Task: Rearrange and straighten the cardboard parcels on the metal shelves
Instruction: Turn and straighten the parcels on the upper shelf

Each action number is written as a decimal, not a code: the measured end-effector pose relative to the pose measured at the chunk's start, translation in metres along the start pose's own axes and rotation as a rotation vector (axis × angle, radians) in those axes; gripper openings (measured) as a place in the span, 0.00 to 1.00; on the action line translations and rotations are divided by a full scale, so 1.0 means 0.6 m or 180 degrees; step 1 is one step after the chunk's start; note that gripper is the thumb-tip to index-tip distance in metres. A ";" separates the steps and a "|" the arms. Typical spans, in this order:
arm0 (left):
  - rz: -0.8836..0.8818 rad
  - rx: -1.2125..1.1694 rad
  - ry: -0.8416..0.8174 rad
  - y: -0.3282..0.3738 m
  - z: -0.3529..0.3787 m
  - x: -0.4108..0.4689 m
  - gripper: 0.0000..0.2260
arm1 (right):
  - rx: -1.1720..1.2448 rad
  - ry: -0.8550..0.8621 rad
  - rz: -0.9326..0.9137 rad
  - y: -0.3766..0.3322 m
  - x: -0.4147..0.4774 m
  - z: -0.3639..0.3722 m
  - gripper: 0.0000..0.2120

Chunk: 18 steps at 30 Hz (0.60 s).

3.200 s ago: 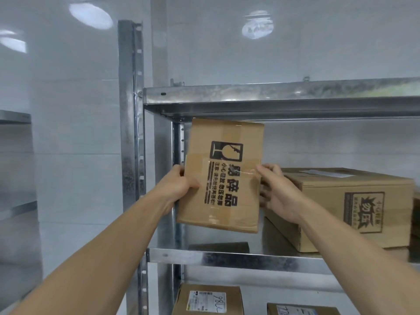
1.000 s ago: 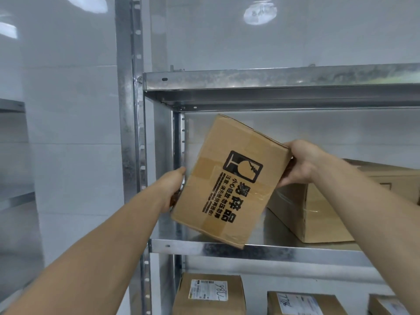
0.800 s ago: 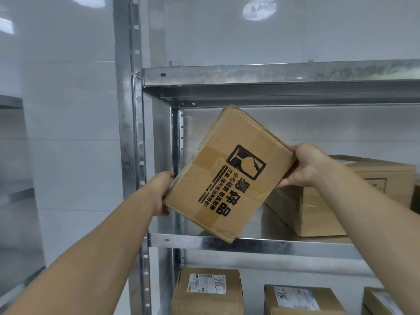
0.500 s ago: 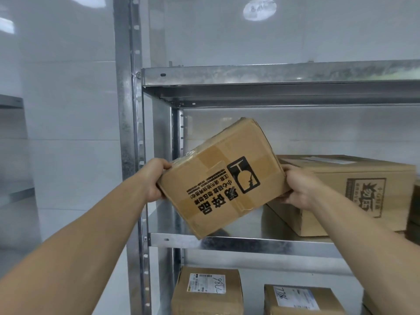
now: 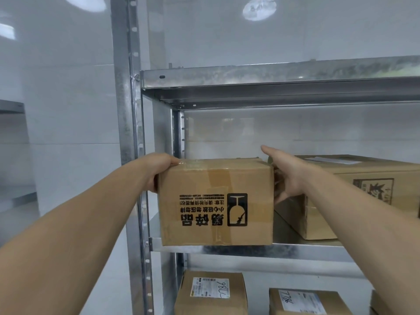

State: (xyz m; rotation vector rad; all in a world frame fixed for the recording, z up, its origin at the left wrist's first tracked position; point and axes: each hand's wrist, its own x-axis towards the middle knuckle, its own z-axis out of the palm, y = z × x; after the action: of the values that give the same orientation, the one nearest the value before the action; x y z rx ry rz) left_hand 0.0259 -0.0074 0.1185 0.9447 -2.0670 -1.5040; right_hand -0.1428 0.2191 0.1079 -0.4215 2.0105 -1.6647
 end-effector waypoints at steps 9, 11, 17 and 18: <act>-0.0012 0.0429 0.0064 0.007 0.007 0.010 0.07 | -0.0766 0.0050 0.0248 -0.019 0.013 0.007 0.18; 0.0004 0.0505 0.0068 0.010 0.009 0.013 0.05 | -0.0849 0.0071 0.0194 -0.021 0.015 0.007 0.16; -0.0005 0.0636 0.0113 0.016 0.015 0.012 0.06 | -0.0864 0.0127 0.0109 -0.019 0.027 0.009 0.16; 0.0003 0.0629 0.0122 0.016 0.016 0.010 0.06 | -0.0850 0.0134 0.0093 -0.018 0.026 0.008 0.16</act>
State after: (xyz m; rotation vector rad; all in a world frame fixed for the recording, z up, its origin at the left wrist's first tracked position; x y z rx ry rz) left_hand 0.0125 -0.0038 0.1241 1.0355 -2.2181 -1.2881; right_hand -0.1540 0.2044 0.1151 -0.4499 2.2685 -1.4020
